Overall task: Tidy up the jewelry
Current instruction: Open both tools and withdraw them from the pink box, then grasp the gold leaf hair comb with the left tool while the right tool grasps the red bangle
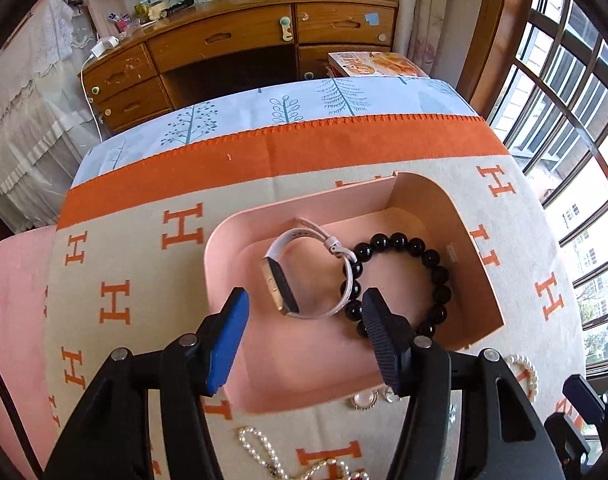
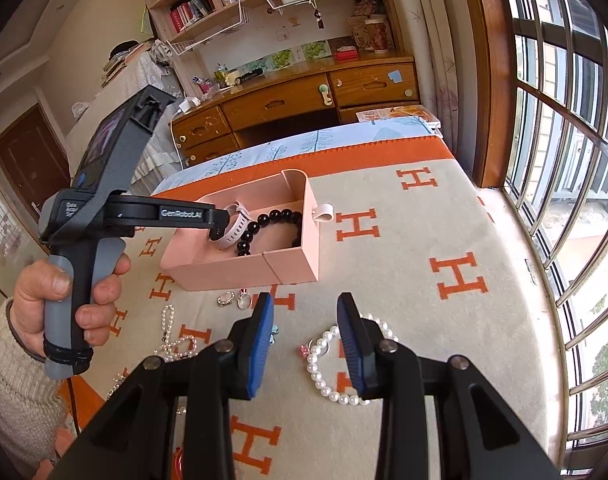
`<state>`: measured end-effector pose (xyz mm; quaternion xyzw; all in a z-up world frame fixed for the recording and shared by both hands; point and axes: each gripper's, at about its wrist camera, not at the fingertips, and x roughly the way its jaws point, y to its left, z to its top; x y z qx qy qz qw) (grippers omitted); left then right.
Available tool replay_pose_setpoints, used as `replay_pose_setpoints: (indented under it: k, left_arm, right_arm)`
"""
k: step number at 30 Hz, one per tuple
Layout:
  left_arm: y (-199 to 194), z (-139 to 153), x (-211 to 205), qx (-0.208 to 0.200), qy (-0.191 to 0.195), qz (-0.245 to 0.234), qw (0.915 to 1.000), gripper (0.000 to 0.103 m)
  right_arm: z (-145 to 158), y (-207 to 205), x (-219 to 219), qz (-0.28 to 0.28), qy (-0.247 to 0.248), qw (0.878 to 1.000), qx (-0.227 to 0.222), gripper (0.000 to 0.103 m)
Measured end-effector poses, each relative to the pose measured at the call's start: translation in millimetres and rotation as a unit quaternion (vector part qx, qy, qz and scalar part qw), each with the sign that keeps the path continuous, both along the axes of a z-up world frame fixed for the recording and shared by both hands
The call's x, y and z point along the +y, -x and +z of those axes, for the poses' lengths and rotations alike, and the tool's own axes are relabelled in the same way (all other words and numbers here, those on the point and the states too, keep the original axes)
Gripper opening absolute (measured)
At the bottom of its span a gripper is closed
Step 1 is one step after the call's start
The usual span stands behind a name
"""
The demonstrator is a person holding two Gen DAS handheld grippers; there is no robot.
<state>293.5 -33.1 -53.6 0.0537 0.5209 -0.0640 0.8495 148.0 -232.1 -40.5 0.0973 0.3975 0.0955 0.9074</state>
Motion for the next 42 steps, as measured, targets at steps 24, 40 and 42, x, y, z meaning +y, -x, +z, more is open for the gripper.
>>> replay_pose_setpoints:
  k: [24,40,42]
  left_arm:
    - [193,11,121,-0.011,0.007,0.022,0.9997,0.067]
    - [232,-15,85,0.034,0.052,-0.009,0.9981,0.065]
    - [228,-18,81,0.039,0.050,-0.006,0.9980,0.061]
  right_arm:
    - [3,60,38,0.082,0.020,0.996,0.035,0.033]
    - [-58,80,97,0.193,0.158,0.961,0.116,0.026]
    - [-59,84,101,0.199,0.192,0.956,0.099,0.012]
